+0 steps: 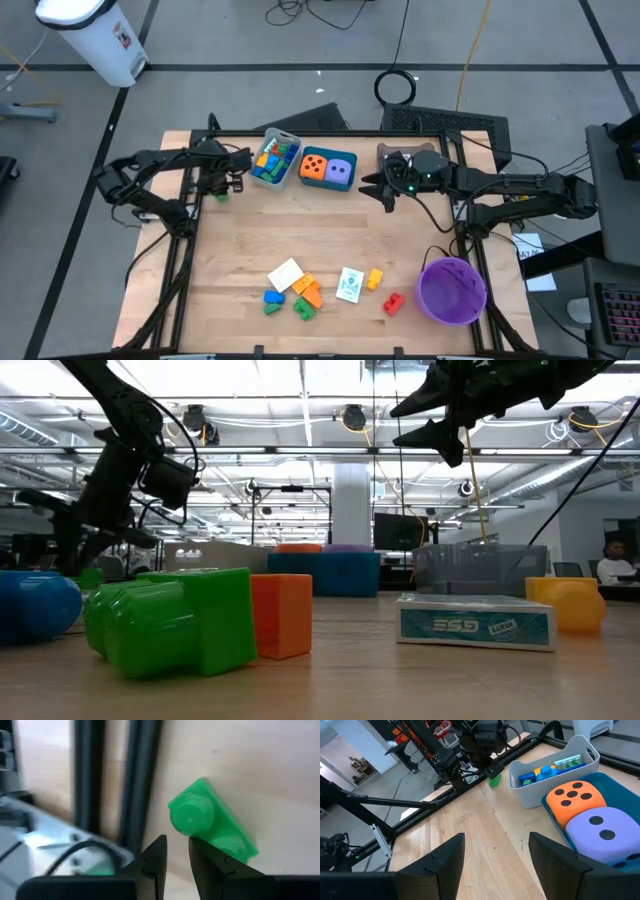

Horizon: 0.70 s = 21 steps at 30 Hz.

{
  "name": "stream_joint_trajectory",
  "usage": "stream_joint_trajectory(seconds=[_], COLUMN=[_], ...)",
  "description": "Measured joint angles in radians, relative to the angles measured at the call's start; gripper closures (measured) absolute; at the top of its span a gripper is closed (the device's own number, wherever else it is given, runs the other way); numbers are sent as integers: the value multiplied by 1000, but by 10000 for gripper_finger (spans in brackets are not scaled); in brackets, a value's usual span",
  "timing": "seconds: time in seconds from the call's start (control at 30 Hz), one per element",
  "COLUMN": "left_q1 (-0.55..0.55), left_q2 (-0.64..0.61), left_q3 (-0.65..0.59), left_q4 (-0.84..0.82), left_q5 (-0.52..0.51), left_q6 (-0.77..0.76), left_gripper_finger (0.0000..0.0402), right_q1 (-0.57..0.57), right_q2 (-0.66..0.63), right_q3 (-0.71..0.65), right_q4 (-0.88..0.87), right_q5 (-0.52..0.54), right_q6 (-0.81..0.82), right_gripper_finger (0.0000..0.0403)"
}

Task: Pick & Place Toys
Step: Put the green game piece into the gray bin

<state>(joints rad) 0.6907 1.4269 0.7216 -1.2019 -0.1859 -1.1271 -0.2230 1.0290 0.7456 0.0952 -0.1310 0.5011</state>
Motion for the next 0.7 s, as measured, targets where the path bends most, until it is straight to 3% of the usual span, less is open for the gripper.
stream_joint_trajectory(seconds=[0.5,0.7], left_q1=[0,0], left_q2=[-11,-53], left_q3=[14,66], left_q4=[91,78], left_q5=[51,52], left_q6=[144,287], left_gripper_finger=[312,312], right_q1=[0,0], right_q2=[0,0], right_q3=[0,0], right_q4=[0,0], right_q5=[0,0], right_q6=[-15,-16], right_gripper_finger=[191,190])
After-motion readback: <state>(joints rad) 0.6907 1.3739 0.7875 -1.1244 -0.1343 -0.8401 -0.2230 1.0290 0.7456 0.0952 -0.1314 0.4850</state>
